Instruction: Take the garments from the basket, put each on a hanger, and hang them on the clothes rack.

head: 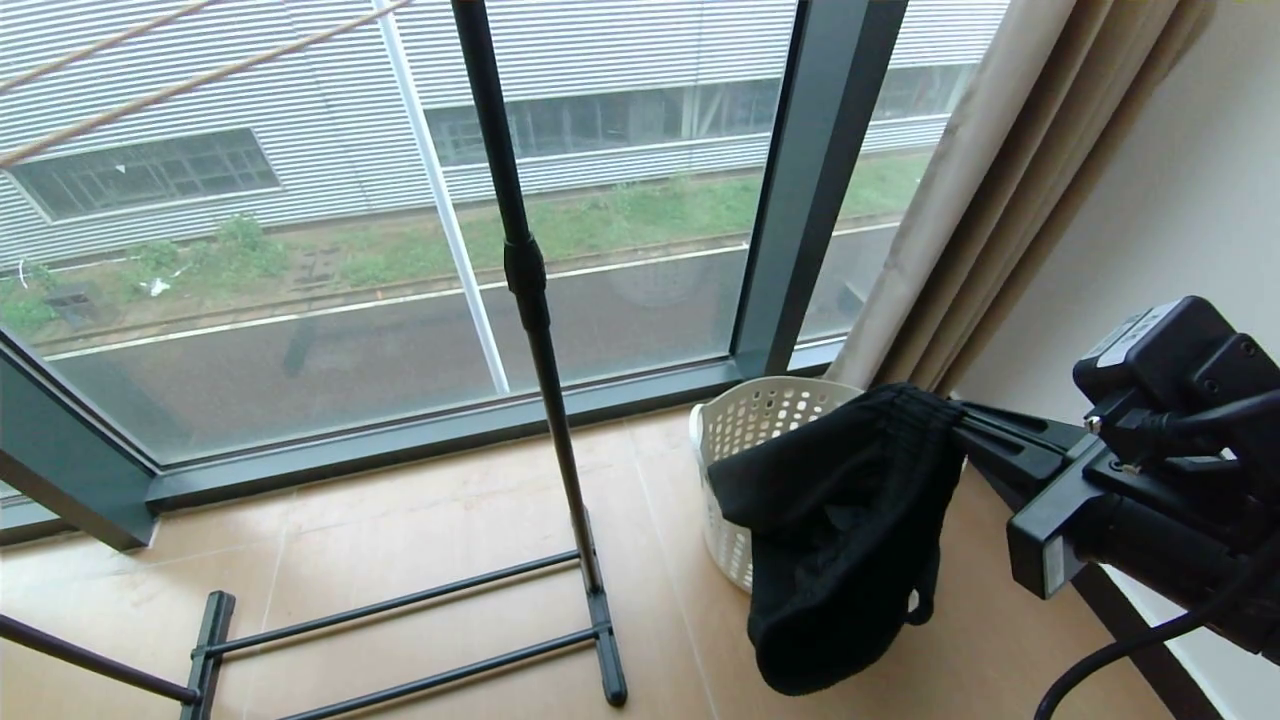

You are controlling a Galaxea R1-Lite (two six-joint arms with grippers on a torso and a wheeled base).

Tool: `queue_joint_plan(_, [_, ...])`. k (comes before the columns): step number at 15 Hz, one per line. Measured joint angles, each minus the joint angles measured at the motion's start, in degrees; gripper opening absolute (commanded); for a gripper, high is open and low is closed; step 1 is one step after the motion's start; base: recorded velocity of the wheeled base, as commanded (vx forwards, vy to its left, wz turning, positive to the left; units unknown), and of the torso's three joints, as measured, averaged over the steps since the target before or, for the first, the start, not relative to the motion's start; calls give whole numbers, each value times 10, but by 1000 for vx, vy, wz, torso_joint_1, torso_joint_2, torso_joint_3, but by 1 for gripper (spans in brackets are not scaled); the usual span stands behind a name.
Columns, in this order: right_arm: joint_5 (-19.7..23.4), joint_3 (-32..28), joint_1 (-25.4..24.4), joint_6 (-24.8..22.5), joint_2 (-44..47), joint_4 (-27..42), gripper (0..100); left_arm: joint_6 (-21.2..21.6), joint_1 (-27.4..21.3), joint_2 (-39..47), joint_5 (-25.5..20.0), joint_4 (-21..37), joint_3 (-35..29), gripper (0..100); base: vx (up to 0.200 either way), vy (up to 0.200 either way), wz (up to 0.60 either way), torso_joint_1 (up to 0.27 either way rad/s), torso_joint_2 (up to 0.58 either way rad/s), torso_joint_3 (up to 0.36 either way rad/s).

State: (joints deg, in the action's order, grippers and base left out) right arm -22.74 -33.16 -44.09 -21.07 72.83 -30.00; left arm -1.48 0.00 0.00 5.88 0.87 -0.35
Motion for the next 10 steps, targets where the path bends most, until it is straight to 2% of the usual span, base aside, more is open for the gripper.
queue_joint_plan(10, [0,3,0,0,9,0,0,0,0,0,0,0,0,100,0,0,0,164,-475,-114])
